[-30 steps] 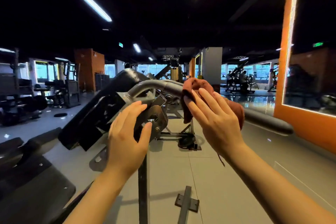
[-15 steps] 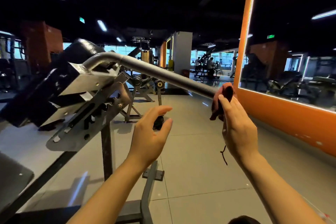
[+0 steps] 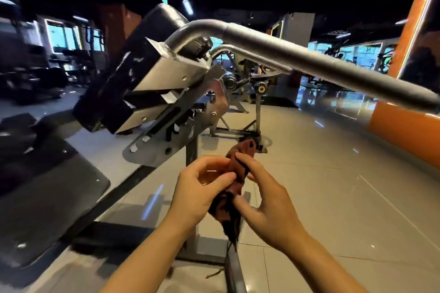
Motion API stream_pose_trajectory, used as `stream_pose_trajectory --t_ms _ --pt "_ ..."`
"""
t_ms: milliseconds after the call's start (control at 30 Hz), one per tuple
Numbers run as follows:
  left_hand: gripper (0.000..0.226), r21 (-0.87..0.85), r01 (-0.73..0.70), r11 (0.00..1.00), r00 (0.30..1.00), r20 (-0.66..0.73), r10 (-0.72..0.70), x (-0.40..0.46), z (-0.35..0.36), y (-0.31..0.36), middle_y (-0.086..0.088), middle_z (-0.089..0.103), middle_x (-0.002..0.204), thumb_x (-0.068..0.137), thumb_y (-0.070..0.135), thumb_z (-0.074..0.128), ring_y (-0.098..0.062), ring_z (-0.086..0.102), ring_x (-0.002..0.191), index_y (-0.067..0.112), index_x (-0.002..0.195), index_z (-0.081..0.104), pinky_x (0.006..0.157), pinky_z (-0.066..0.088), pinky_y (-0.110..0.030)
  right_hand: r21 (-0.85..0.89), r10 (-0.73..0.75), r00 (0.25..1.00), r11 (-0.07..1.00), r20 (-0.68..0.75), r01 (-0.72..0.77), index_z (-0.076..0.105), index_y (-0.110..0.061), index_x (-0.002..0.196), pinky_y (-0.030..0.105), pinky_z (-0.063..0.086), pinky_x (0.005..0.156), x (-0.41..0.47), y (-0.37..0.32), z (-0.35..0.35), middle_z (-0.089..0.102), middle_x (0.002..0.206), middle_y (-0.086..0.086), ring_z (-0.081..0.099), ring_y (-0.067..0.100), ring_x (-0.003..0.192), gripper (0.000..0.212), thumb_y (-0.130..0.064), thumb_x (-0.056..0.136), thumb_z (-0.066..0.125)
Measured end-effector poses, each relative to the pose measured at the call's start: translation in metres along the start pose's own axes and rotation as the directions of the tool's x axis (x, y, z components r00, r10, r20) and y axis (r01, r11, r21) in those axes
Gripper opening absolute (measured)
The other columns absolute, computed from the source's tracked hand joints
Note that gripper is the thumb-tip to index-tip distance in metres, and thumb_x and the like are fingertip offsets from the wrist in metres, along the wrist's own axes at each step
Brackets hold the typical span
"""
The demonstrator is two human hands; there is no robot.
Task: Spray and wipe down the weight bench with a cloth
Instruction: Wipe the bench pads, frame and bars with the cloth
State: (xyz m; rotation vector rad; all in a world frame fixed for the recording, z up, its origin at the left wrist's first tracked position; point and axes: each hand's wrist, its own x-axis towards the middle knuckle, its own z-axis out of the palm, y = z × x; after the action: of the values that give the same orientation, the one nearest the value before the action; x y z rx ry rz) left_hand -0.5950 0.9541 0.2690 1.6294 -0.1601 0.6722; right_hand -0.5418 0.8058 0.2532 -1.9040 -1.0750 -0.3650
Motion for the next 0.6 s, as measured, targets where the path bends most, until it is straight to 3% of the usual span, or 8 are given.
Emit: stream_pose_trajectory --t_ms 133,200,267,333,467,600 --pt "0.018 0.109 0.118 0.987 0.992 -0.066 -0.111 0.023 -0.04 -0.042 0.008 0.073 0.081 0.082 0.006 0.072 -0.005 0.069 0.078 0.025 0.082 0.072 0.07 0.051 -0.017 0.281 0.142 0.985 0.946 0.093 -0.163 0.042 -0.057 0.128 0.019 0.047 0.096 0.026 0.016 0.042 0.048 0.13 -0.035 0.051 -0.005 0.12 0.055 -0.055 0.077 0.063" --pt "0.022 0.204 0.159 0.966 0.987 -0.047 -0.153 0.03 -0.053 -0.06 0.013 0.072 0.079 0.083 0.01 0.071 -0.004 0.068 0.077 0.031 0.078 0.072 0.071 0.052 -0.019 0.366 0.211 0.974 0.903 0.076 -0.224 0.051 -0.05 0.12 0.024 0.053 0.089 0.033 0.027 0.058 0.056 0.12 -0.032 0.057 0.0 0.114 0.049 -0.048 0.076 0.074" --pt "0.023 0.249 0.159 0.955 0.987 -0.033 -0.155 0.034 -0.061 -0.075 0.014 0.071 0.079 0.085 0.008 0.07 -0.004 0.067 0.076 0.03 0.078 0.071 0.071 0.052 -0.02 0.326 0.245 0.968 0.912 0.049 -0.247 0.056 -0.044 0.114 0.025 0.055 0.086 0.038 0.039 0.069 0.059 0.112 -0.031 0.061 0.002 0.107 0.04 -0.024 0.084 0.074" --pt "0.015 0.25 0.17 0.953 0.985 -0.012 -0.172 0.037 -0.068 -0.089 0.007 0.071 0.081 0.087 0.008 0.068 -0.008 0.067 0.079 0.021 0.083 0.073 0.073 0.053 -0.02 0.265 0.266 0.962 0.925 0.056 -0.271 0.06 -0.039 0.11 0.024 0.054 0.087 0.041 0.05 0.074 0.061 0.107 -0.03 0.063 0.002 0.102 0.041 -0.003 0.09 0.062" --pt "0.012 0.153 0.339 0.928 0.94 -0.017 -0.34 0.046 -0.081 -0.105 0.003 0.069 0.071 0.088 0.005 0.065 -0.01 0.063 0.071 0.016 0.086 0.069 0.065 0.049 -0.016 0.305 0.392 0.92 0.879 -0.029 -0.365 0.067 -0.031 0.102 0.023 0.054 0.082 0.042 0.066 0.066 0.07 0.099 -0.016 0.067 0.005 0.095 0.039 0.004 0.091 0.056" --pt "0.012 0.058 0.45 0.891 0.893 0.003 -0.45 0.048 -0.096 -0.101 -0.004 0.066 0.063 0.092 0.003 0.06 -0.011 0.062 0.059 0.015 0.094 0.061 0.052 0.047 -0.017 0.39 0.51 0.854 0.81 -0.1 -0.438 0.064 -0.031 0.096 0.021 0.053 0.062 0.04 0.071 0.054 0.072 0.092 -0.005 0.069 0.012 0.081 0.034 0.002 0.091 0.057"
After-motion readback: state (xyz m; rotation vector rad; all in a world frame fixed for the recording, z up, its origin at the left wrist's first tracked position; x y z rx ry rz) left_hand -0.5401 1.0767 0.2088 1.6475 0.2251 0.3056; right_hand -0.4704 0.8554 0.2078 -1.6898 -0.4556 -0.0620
